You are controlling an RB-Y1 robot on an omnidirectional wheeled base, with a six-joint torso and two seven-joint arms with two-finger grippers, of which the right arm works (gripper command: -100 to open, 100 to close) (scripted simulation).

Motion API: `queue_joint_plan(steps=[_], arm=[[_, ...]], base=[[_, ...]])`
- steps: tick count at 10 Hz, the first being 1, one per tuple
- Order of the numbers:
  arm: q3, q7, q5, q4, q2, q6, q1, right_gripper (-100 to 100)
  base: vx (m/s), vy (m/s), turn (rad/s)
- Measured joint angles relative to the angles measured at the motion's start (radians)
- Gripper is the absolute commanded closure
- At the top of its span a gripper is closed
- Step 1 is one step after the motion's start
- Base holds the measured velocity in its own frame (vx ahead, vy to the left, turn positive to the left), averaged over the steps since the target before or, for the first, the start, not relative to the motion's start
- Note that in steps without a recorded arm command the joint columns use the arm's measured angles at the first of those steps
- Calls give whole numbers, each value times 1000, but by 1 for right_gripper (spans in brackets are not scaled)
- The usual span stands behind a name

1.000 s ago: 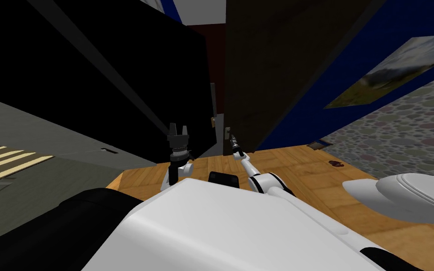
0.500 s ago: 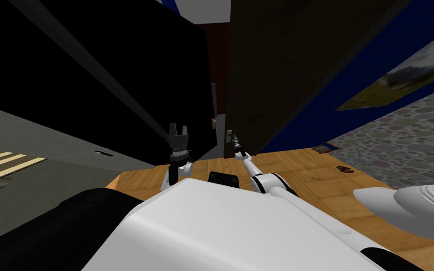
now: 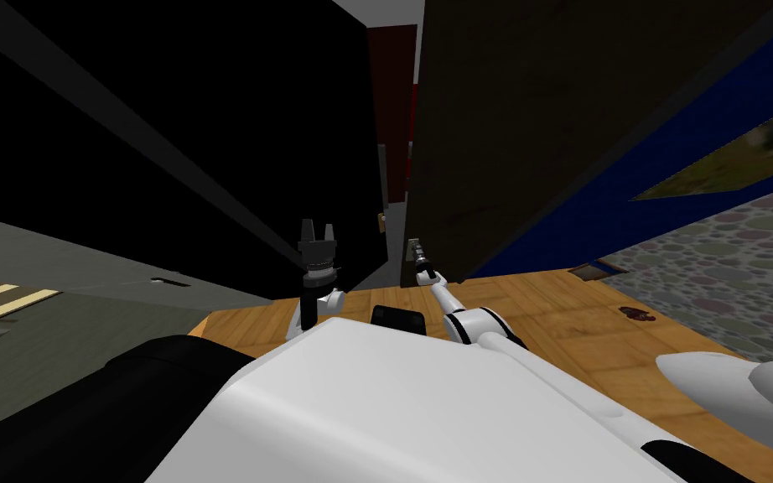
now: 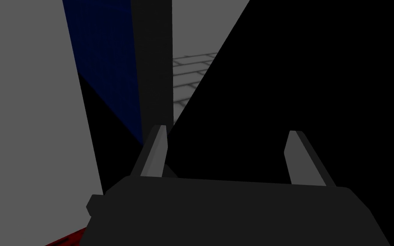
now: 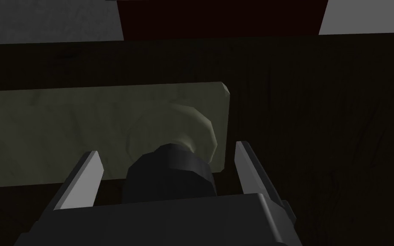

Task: Push the door open

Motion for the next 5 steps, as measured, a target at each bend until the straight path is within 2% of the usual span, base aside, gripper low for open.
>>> queue_joint_plan(steps=[5], arm=[[0,1,0,-1,-1,1,-3,100]], base=[[-11,-5,6]])
